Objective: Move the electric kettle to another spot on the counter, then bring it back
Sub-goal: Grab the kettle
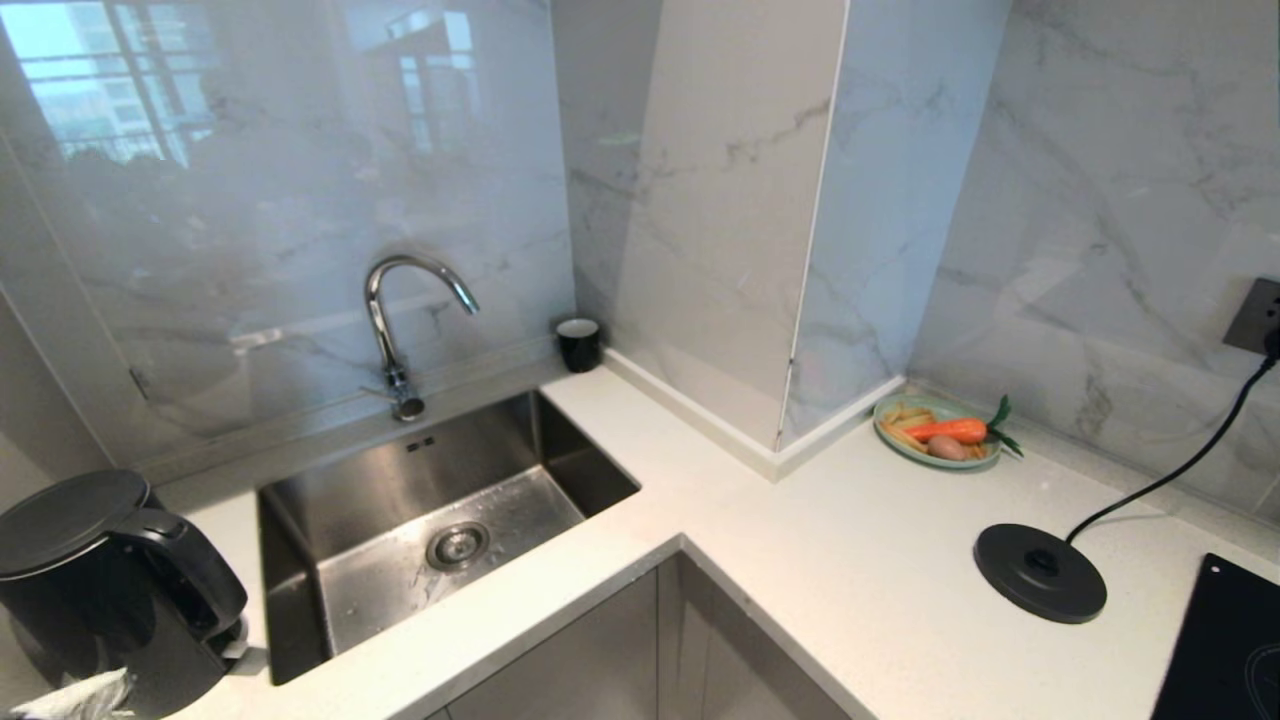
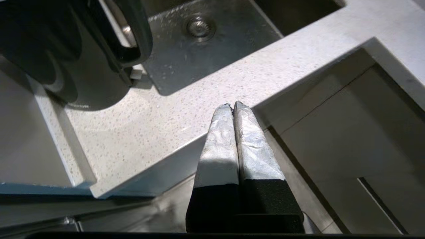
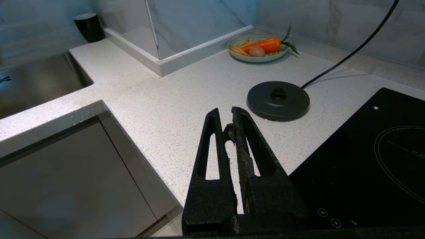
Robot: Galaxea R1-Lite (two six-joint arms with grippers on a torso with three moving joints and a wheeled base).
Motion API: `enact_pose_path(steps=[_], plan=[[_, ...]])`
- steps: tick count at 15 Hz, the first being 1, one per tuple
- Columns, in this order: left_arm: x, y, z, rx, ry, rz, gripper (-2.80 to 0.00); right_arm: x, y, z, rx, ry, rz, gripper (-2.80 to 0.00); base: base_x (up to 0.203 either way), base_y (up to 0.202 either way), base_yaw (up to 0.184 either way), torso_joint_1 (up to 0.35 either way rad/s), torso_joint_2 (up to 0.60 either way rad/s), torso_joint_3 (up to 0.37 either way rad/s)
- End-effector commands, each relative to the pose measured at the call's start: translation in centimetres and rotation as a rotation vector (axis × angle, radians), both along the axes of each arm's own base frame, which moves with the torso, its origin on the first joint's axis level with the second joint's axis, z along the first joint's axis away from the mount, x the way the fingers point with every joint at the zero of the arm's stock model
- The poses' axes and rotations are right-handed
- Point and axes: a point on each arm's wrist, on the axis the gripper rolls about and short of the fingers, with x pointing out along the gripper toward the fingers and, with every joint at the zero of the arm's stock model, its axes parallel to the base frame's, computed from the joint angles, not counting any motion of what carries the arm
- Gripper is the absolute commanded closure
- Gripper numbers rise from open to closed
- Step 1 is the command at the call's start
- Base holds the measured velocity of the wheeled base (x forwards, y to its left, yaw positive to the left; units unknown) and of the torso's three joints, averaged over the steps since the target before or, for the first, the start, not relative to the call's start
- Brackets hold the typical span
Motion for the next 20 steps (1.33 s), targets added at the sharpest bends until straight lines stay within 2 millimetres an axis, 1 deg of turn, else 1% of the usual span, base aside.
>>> enact_pose_path(steps=[1, 3, 4, 5, 7, 10, 12, 14, 15, 17, 18, 20], plan=[[4.4, 0.2, -0.8, -0.001, 0.154, 0.06, 0.0, 0.0, 0.0, 0.0, 0.0, 0.0, 0.0, 0.0, 0.0, 0.0, 0.0, 0.0, 0.0, 0.0], [7.4, 0.5, -1.7, 0.022, 0.129, 0.15, 0.0, 0.0, 0.0, 0.0, 0.0, 0.0, -0.001, 0.0, 0.0, 0.0, 0.0, 0.0, 0.0, 0.0], [8.5, 0.5, -2.5, 0.033, 0.111, 0.182, 0.0, 0.0, 0.0, 0.0, 0.0, 0.0, -0.001, 0.0, 0.0, 0.0, 0.0, 0.0, 0.0, 0.0], [9.1, 0.5, -3.4, 0.035, 0.09, 0.201, 0.0, 0.0, 0.0, 0.0, 0.0, -0.002, -0.001, 0.0, 0.0, 0.0, 0.0, 0.0, 0.0, 0.0], [9.4, 0.4, -4.9, 0.021, 0.041, 0.202, 0.0, 0.0, 0.0, 0.0, 0.001, 0.0, -0.001, 0.0, 0.0, 0.0, 0.0, 0.0, 0.0, 0.0], [9.4, 0.5, -7.4, 0.01, 0.029, 0.202, 0.0, 0.0, 0.0, 0.0, 0.0, -0.001, 0.0, 0.0, 0.0, 0.0, 0.0, 0.0, 0.0, 0.0], [9.5, 0.5, -8.2, 0.003, 0.009, 0.204, 0.0, 0.0, 0.0, 0.0, 0.0, 0.0, -0.001, 0.0, 0.0, 0.0, 0.0, 0.0, 0.0, 0.0], [10.4, 1.1, -9.2, -0.003, 0.024, 0.242, 0.0, 0.0, 0.0, 0.0, 0.0, 0.0, 0.001, 0.0, 0.0, 0.0, 0.0, 0.0, 0.0, 0.0], [10.8, 1.8, -9.5, -0.005, 0.014, 0.281, 0.0, 0.0, 0.0, 0.0, 0.001, 0.0, -0.001, 0.0, 0.0, 0.0, 0.0, 0.0, 0.0, 0.0], [11.0, 3.0, -10.2, -0.008, 0.022, 0.347, 0.0, 0.0, 0.0, 0.0, 0.0, 0.0, -0.001, 0.0, 0.0, 0.0, 0.0, 0.0, 0.0, 0.0], [11.0, 3.4, -10.3, -0.009, 0.02, 0.37, 0.0, 0.0, 0.0, 0.0, 0.0, 0.0, -0.001, 0.0, 0.0, 0.0, 0.0, 0.0, 0.0, 0.0], [10.8, 3.5, -9.8, -0.013, -0.009, 0.365, 0.0, 0.0, 0.0, 0.0, 0.001, 0.0, -0.001, 0.0, 0.0, 0.0, 0.0, 0.0, 0.0, 0.0]])
